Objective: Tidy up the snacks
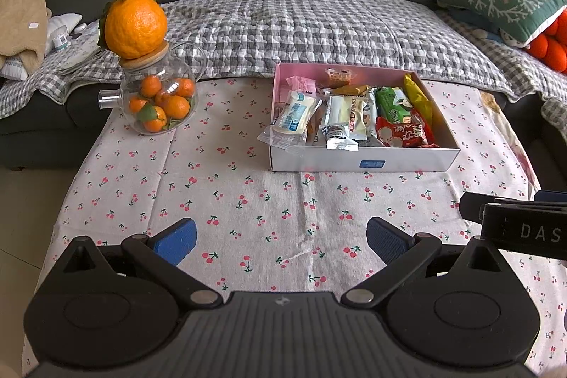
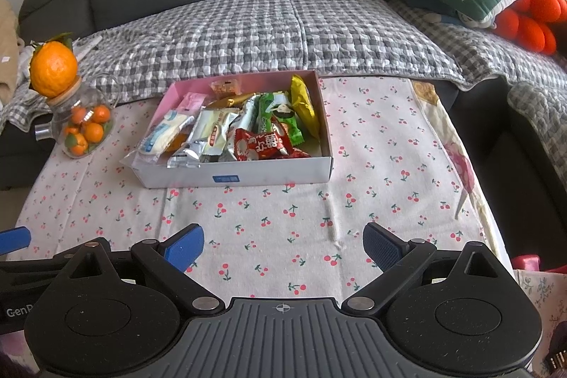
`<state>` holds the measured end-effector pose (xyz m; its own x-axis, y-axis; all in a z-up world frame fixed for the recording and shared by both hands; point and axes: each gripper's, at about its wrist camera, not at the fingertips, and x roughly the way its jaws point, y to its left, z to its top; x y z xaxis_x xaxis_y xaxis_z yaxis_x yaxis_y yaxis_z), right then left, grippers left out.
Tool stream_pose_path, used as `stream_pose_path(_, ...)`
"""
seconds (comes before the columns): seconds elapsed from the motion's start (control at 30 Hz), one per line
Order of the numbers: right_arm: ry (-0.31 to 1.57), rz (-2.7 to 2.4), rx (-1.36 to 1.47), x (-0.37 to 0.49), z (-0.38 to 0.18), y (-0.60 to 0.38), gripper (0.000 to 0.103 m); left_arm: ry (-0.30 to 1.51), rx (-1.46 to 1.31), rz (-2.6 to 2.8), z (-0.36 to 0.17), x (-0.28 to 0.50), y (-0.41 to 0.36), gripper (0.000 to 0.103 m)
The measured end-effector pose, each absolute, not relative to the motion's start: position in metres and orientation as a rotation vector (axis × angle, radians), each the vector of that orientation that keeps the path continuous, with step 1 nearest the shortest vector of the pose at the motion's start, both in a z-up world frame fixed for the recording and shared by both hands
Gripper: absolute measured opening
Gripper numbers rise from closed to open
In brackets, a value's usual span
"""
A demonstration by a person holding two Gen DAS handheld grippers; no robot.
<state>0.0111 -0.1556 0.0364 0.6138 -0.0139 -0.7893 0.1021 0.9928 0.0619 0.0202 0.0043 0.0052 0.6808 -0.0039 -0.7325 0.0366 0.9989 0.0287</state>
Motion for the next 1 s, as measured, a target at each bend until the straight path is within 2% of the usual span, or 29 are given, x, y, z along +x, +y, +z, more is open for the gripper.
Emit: stream_pose_path(1.0,0.913,-0.070,0.101,0.0100,0.0328,-0.1557,0.098,0.796,0.076,-0.038,0.0076,0.0152,0.0011,0.102)
